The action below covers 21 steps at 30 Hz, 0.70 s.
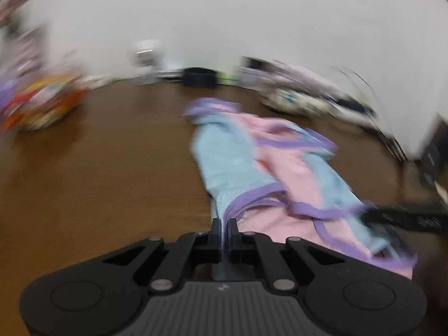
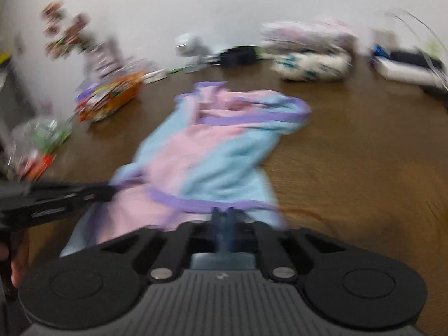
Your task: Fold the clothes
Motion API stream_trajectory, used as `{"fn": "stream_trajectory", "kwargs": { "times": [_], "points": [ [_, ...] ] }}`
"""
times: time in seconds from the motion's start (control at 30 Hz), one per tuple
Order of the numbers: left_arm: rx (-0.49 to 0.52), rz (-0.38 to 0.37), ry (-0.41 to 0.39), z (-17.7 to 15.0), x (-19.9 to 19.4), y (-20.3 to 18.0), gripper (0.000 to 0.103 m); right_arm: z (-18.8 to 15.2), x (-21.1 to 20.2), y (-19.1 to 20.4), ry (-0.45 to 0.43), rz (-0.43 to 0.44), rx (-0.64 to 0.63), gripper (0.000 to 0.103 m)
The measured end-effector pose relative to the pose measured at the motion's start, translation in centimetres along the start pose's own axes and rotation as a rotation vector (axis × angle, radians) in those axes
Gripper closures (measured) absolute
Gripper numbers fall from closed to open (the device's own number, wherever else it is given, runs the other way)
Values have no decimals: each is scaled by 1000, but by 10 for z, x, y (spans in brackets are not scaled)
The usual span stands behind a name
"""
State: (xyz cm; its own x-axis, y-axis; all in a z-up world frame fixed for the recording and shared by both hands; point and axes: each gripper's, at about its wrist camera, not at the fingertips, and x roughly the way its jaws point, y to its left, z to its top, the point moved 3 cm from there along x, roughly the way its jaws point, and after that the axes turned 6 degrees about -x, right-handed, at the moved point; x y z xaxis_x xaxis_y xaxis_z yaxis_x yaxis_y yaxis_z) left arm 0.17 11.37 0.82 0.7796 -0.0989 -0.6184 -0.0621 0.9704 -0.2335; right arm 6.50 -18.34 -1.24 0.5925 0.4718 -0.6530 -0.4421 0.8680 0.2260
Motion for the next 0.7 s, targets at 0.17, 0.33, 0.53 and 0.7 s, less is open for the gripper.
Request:
{"fn": "stream_trajectory", "kwargs": {
  "times": [0.17, 0.33, 0.53, 0.7],
  "points": [
    [-138, 84, -59, -8, -30, 33, 94, -24, -54, -9, -47, -109, 40, 103],
    [-106, 52, -122, 0, -58, 19, 63, -33, -96, 7, -130, -74, -33, 54],
    [48, 15, -75, 8, -29, -13, 54, -19, -55, 71, -127, 87, -238, 35],
    [17, -9, -43, 13, -3, -11, 88, -3, 7, 106, -69, 104, -252, 47]
  ]
}}
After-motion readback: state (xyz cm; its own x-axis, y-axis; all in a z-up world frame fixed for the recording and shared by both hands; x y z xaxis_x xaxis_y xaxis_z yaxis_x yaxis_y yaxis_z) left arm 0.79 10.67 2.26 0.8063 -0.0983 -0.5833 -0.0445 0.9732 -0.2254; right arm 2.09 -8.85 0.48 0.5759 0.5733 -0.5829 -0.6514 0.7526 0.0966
